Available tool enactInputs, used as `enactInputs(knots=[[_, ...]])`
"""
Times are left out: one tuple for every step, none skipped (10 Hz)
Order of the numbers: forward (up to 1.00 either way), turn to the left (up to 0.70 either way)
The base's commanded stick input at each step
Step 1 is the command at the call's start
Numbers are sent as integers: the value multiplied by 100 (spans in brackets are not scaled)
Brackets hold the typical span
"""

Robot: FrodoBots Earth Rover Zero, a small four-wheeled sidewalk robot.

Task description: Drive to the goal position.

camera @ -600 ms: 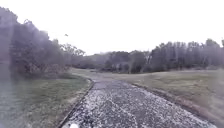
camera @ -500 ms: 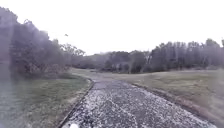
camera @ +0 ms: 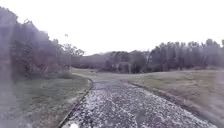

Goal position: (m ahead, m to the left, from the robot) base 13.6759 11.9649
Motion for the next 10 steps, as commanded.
enactInputs(knots=[[70,0],[70,0],[70,0],[70,0],[70,0],[70,0],[70,0],[70,0],[70,0],[70,0]])
